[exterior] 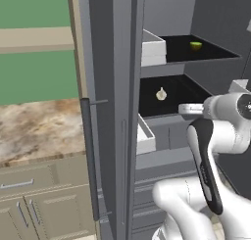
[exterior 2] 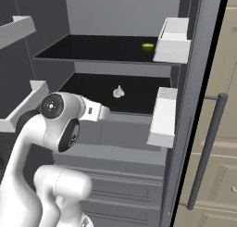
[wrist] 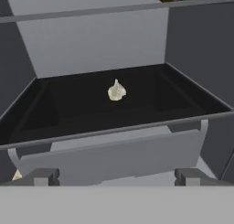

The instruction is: Retrieve the bottle and the shaker from the cabinet and place them next to the mixing bowl on the counter. Then add garlic from the fridge to the mixing bowl.

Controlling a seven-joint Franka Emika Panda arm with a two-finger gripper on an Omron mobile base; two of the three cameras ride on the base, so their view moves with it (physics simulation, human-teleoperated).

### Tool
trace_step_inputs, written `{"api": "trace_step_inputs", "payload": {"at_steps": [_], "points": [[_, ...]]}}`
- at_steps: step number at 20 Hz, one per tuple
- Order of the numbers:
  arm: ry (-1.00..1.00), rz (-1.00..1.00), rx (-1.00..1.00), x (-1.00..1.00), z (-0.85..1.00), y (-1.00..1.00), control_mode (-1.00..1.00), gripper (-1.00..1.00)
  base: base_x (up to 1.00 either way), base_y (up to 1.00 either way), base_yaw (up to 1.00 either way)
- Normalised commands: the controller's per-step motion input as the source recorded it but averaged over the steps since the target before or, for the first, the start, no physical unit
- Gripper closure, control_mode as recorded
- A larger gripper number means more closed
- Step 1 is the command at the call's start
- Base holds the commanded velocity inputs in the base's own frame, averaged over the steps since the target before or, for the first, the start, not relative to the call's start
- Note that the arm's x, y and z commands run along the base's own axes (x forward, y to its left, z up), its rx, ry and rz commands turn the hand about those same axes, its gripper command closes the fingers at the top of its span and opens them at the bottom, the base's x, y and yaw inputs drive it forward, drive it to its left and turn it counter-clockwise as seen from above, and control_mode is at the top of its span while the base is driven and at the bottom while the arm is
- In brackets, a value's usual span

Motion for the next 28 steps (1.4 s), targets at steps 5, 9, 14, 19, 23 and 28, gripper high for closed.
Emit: {"api": "trace_step_inputs", "payload": {"at_steps": [5, 9, 14, 19, 23, 28], "points": [[0.00, 0.00, 0.00, 0.40, 0.00, 0.02, -1.00, -1.00, 0.00, 0.00, 0.00], [0.00, 0.00, 0.00, 0.42, 0.00, 0.01, -1.00, -1.00, 0.00, 0.00, 0.00], [0.00, 0.00, 0.00, 0.34, 0.00, 0.00, -1.00, -1.00, 0.00, 0.00, 0.00], [0.00, 0.00, 0.00, 0.31, 0.00, 0.00, -1.00, -1.00, 0.00, 0.00, 0.00], [0.00, 0.00, 0.00, 0.34, 0.00, 0.00, -1.00, -1.00, 0.00, 0.00, 0.00], [0.00, 0.00, 0.00, 0.36, 0.00, 0.00, -1.00, -1.00, 0.00, 0.00, 0.00]]}}
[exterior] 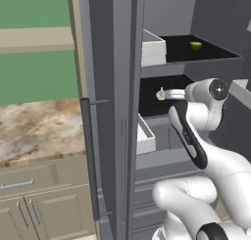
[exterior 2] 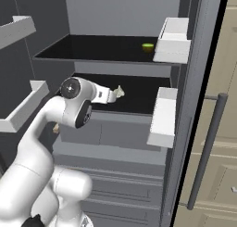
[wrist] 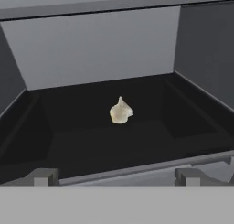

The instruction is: Retrieve the bottle and the shaker from the cabinet and place them next to the mixing bowl on the counter. Then add garlic from the fridge to the mixing bowl.

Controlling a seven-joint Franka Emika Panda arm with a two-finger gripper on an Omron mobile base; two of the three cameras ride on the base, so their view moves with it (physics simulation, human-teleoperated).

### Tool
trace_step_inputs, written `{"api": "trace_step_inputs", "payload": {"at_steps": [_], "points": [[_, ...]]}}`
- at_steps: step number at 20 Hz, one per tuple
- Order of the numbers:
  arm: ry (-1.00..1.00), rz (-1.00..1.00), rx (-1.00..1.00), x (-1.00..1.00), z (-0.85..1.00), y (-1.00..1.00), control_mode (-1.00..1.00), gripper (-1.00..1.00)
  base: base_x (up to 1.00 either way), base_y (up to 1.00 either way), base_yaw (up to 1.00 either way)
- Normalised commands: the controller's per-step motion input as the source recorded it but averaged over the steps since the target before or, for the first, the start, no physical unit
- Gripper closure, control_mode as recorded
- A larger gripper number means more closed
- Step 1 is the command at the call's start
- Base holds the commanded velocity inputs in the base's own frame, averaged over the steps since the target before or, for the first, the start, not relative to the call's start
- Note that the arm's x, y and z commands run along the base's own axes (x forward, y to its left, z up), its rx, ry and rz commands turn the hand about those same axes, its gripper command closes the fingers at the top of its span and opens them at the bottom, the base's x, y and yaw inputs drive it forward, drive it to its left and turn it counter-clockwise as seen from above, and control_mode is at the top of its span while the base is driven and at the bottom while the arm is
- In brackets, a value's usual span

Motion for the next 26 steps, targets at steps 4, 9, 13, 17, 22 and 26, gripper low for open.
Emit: {"api": "trace_step_inputs", "payload": {"at_steps": [4, 9, 13, 17, 22, 26], "points": [[-0.01, 0.00, 0.00, 0.39, -0.03, 0.00, -1.00, -1.00, 0.00, 0.00, 0.00], [-0.01, 0.00, 0.00, 0.46, -0.02, 0.00, -1.00, -1.00, 0.00, 0.00, 0.00], [-0.12, 0.00, -0.10, 0.29, -0.24, 0.00, -1.00, -1.00, 0.00, 0.00, 0.00], [-0.14, 0.00, -0.10, 0.21, -0.21, 0.00, -1.00, -1.00, 0.00, 0.00, 0.00], [-0.04, 0.00, -0.02, 0.14, -0.03, -0.06, -1.00, -1.00, 0.00, 0.00, 0.00], [0.00, 0.00, 0.00, 0.20, 0.00, -0.06, -1.00, -1.00, 0.00, 0.00, 0.00]]}}
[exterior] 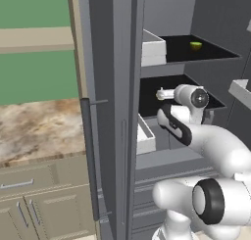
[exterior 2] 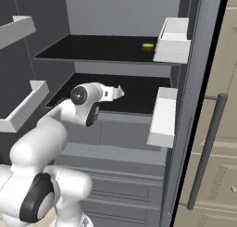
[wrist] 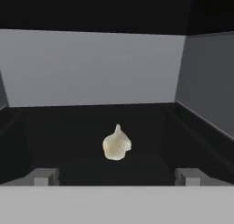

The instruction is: Retrieve the bottle and the shaker from the cabinet and place them next to the mixing bowl on the counter. Then add garlic from the fridge to the mixing bowl.

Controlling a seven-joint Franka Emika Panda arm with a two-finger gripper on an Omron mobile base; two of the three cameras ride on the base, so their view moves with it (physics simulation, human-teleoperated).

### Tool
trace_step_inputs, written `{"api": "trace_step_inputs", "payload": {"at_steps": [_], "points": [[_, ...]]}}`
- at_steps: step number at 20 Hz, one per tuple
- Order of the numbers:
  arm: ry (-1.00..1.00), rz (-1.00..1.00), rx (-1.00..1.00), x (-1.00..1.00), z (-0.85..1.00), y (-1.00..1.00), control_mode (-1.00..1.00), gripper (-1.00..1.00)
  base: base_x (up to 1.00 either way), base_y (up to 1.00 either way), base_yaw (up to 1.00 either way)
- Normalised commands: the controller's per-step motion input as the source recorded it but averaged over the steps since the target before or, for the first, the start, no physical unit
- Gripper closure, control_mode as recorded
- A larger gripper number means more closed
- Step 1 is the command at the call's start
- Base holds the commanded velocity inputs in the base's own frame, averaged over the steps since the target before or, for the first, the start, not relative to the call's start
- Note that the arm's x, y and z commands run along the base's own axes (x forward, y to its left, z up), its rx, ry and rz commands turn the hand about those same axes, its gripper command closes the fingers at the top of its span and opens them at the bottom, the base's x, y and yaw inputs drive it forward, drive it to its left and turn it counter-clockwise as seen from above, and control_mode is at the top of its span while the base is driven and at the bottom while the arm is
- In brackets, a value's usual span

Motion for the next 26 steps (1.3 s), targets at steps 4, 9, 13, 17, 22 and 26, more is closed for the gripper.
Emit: {"api": "trace_step_inputs", "payload": {"at_steps": [4, 9, 13, 17, 22, 26], "points": [[0.04, 0.00, 0.00, 0.17, 0.01, -0.04, -1.00, -1.00, 0.00, 0.00, 0.00], [0.13, 0.00, 0.00, 0.08, 0.12, 0.00, -1.00, -1.00, 0.00, 0.00, 0.00], [0.16, 0.00, 0.00, 0.05, 0.03, 0.00, -1.00, -1.00, 0.00, 0.00, 0.00], [0.14, 0.00, 0.00, 0.15, 0.04, 0.00, -1.00, -1.00, 0.00, 0.00, 0.00], [0.09, 0.00, 0.00, 0.34, 0.01, 0.00, -1.00, -1.00, 0.00, 0.00, 0.00], [0.07, 0.00, 0.00, 0.36, 0.00, 0.00, -1.00, -1.00, 0.00, 0.00, 0.00]]}}
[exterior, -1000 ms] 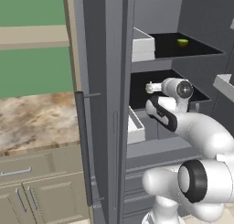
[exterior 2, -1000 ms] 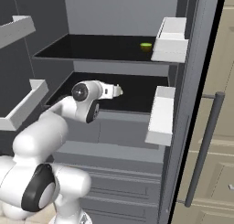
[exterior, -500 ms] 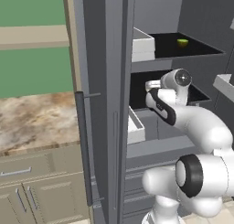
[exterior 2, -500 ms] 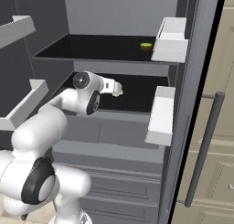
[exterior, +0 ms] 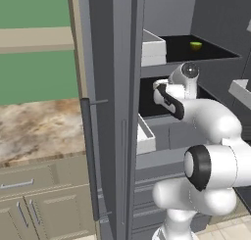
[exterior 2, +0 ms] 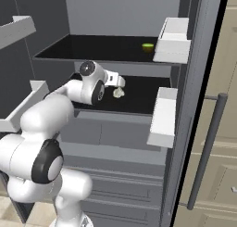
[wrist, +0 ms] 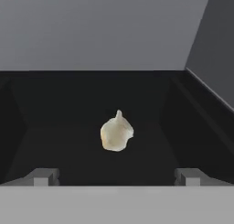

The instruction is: Retrieve the bottle and the shaker from the cabinet and place them next to the mixing bowl on the counter. Then add garlic from the fridge to the mixing bowl.

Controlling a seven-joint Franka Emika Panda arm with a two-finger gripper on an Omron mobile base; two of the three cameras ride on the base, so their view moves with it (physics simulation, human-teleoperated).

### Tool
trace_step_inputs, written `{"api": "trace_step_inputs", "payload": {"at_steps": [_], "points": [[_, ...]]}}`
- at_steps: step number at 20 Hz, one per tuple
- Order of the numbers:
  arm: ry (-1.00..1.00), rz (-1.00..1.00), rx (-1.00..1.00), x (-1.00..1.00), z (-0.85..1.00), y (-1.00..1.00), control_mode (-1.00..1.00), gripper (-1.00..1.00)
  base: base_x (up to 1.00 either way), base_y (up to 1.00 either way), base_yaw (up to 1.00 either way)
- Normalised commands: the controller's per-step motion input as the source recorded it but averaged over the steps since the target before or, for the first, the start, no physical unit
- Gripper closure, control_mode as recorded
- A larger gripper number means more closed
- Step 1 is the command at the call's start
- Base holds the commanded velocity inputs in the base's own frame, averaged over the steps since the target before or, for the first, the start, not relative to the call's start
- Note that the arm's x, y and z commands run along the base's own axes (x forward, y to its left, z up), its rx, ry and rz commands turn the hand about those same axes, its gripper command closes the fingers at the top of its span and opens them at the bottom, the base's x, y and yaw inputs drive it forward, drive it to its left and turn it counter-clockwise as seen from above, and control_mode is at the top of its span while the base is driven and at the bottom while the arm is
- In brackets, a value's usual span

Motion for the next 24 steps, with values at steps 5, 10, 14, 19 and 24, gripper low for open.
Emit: {"api": "trace_step_inputs", "payload": {"at_steps": [5, 10, 14, 19, 24], "points": [[0.04, 0.00, 0.00, 0.34, 0.00, 0.00, -1.00, -1.00, 0.00, 0.00, 0.00], [0.02, 0.00, 0.00, 0.41, 0.00, 0.00, -1.00, -1.00, 0.00, 0.00, 0.00], [0.02, 0.00, 0.00, 0.36, -0.01, 0.00, -1.00, -1.00, 0.00, 0.00, 0.00], [0.03, 0.00, 0.00, 0.26, -0.03, 0.00, -1.00, -1.00, 0.00, 0.00, 0.00], [0.08, 0.00, 0.00, 0.18, -0.01, 0.00, -1.00, -1.00, 0.00, 0.00, 0.00]]}}
